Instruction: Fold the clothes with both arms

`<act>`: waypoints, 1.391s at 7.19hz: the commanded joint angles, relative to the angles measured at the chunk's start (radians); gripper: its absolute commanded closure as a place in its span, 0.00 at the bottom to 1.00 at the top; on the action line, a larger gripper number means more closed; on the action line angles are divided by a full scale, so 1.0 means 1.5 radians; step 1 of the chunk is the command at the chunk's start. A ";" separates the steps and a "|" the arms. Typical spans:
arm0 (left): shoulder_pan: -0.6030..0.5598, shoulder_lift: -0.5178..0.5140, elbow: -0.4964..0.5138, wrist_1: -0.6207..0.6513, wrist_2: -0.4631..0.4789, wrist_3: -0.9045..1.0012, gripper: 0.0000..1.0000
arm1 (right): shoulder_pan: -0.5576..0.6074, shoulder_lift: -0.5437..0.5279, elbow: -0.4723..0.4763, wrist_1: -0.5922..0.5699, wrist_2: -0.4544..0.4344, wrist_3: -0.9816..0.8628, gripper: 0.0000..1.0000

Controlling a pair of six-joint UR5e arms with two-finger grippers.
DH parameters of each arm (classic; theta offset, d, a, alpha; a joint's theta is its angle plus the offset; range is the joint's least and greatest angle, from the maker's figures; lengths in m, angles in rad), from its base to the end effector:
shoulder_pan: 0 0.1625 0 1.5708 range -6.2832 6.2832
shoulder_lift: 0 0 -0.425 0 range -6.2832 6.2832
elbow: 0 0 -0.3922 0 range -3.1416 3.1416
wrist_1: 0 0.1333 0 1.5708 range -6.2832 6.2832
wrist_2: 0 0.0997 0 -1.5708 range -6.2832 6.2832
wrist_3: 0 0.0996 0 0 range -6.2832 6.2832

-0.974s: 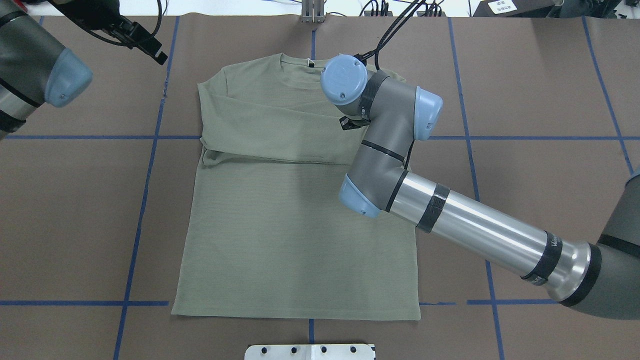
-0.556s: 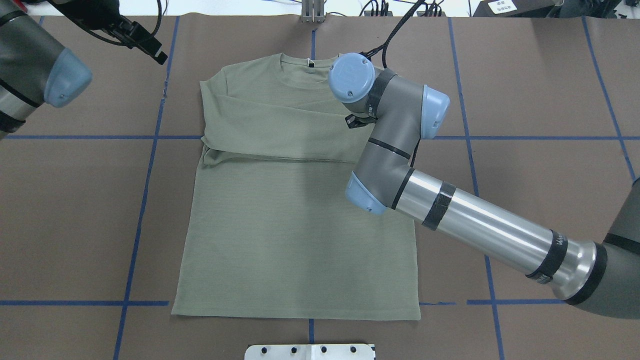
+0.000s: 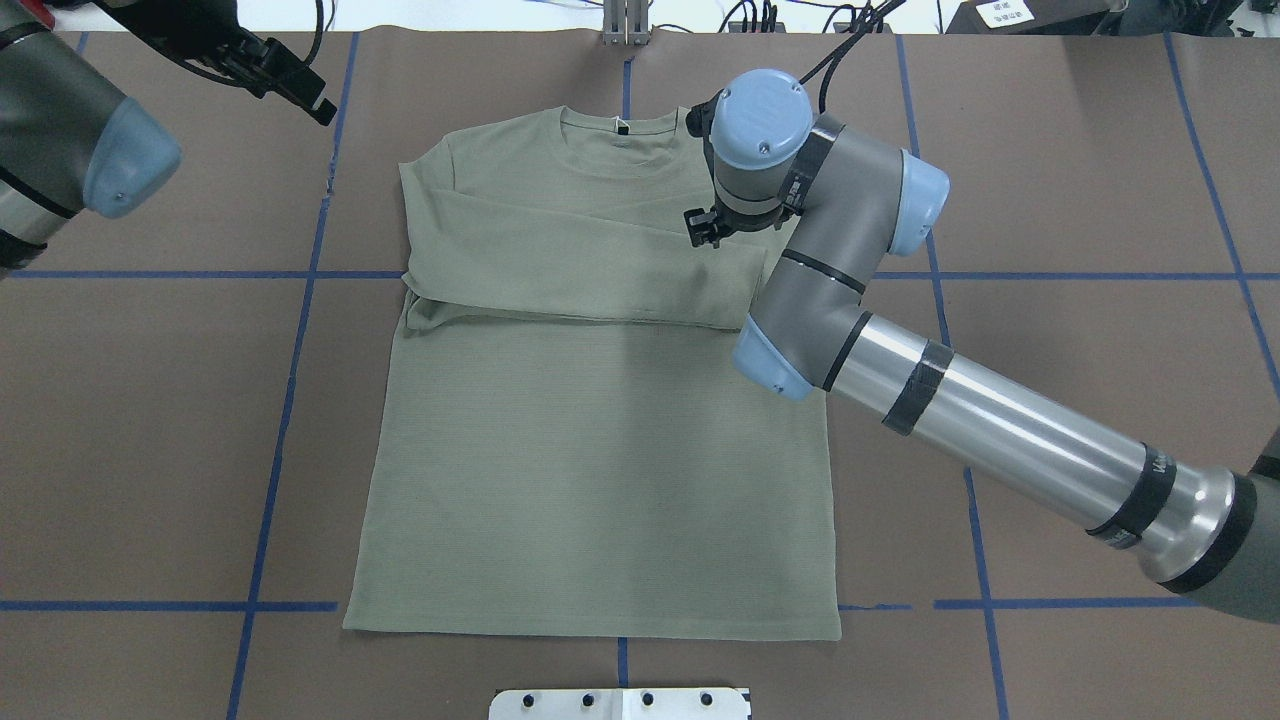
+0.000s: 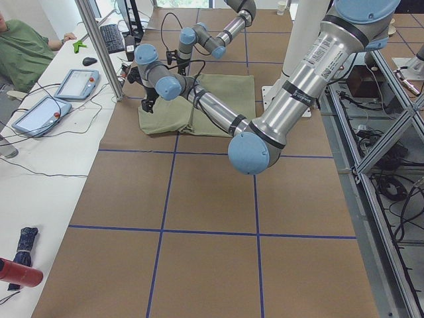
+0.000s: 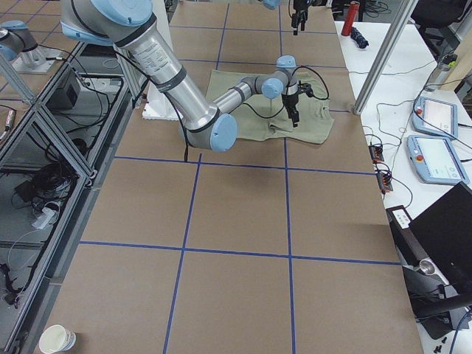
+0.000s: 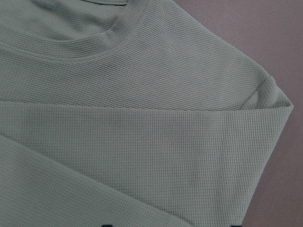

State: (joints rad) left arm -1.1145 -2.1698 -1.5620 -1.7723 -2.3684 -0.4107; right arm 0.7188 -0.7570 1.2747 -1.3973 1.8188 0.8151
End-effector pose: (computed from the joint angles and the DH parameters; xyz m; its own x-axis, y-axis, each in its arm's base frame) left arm 0.2462 -0.6423 0.2732 0.4927 0.4495 -0.7451 -0.1231 0.8837 0.4516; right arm -0.5214 -0.6009 0.2711 0.7790 -0.2018 0.5936 0.0188 0.9539 0.2995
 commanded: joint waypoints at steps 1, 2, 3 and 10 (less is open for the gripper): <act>0.018 0.059 -0.099 -0.002 0.010 -0.170 0.00 | 0.019 -0.073 0.123 0.004 0.064 0.091 0.00; 0.041 0.114 -0.175 -0.002 0.055 -0.201 0.00 | 0.019 -0.139 0.220 0.000 0.080 0.115 0.00; 0.087 0.166 -0.245 -0.003 0.111 -0.270 0.00 | 0.015 -0.224 0.327 0.001 0.099 0.166 0.00; 0.450 0.511 -0.400 -0.399 0.426 -0.808 0.09 | -0.311 -0.584 0.636 0.237 -0.177 0.647 0.01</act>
State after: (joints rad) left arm -0.5648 -1.5088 -2.1504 -2.2313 -1.8480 -1.4610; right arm 0.3472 -1.5532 2.1822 -1.0982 1.6530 1.6761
